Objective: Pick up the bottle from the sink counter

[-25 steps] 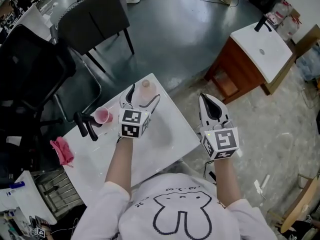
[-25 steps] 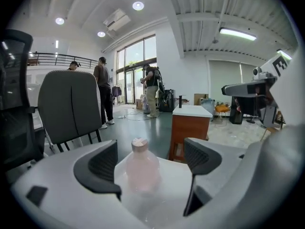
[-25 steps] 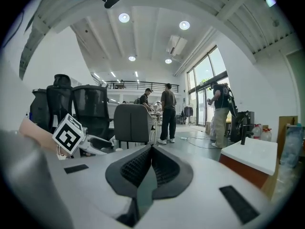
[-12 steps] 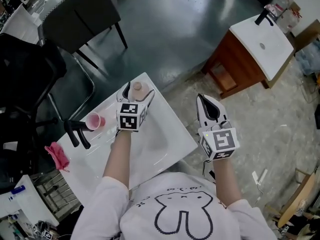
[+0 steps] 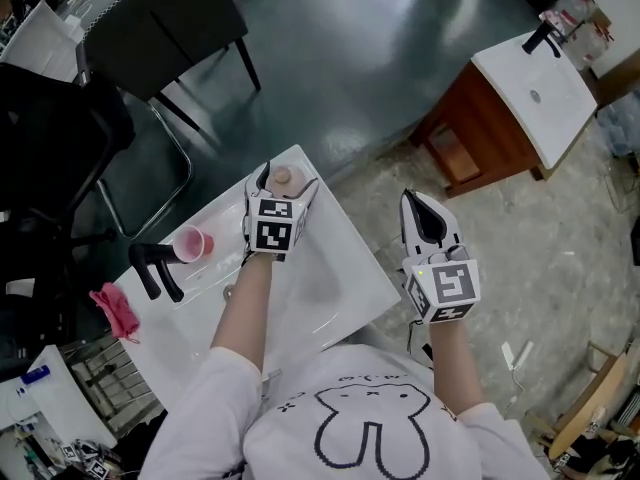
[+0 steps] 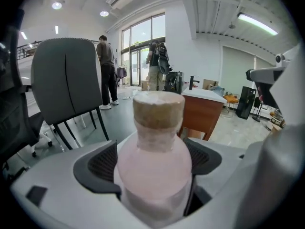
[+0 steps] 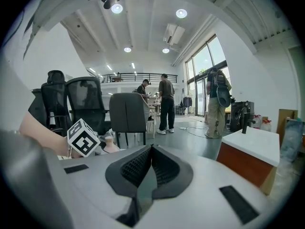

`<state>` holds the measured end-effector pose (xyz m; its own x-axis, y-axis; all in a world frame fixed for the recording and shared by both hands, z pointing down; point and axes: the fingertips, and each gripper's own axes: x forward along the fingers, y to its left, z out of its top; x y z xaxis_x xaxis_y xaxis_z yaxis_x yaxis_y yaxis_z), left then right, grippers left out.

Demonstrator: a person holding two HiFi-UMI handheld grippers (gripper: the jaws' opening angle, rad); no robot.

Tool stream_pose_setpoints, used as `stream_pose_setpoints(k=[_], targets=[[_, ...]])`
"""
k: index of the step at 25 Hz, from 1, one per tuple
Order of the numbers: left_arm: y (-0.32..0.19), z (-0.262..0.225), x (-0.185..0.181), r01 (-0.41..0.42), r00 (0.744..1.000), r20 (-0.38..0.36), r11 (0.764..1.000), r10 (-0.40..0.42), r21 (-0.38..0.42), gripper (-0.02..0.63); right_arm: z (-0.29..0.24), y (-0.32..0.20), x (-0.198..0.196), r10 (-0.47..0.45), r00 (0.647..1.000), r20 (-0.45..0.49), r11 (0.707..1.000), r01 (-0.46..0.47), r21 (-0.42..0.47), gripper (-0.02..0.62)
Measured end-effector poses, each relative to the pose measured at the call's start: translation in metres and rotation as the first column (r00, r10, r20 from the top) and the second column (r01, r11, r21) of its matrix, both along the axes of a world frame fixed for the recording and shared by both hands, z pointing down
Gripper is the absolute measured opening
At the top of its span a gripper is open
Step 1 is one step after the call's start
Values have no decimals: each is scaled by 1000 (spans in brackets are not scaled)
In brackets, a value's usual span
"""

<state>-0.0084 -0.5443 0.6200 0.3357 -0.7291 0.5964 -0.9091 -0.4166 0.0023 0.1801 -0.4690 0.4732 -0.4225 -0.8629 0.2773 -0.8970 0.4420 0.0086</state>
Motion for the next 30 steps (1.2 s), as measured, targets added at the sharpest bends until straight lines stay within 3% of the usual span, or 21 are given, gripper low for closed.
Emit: stream_pose_setpoints(k=[6,19,30], targets=[[2,14,0,-9,997,81,999,13,-45,430,3,1,-5,-1,1000,0,1000,1,-6,23],[4,17,-2,-24,997,70,993,32,-113,405,-2,11,-16,-7,1000,13,1000,7,3,23],[25,4,-14,22,1000,-17,992,-24,-123,405,-15,26,-26,-9,1000,13,1000,9,28,23]])
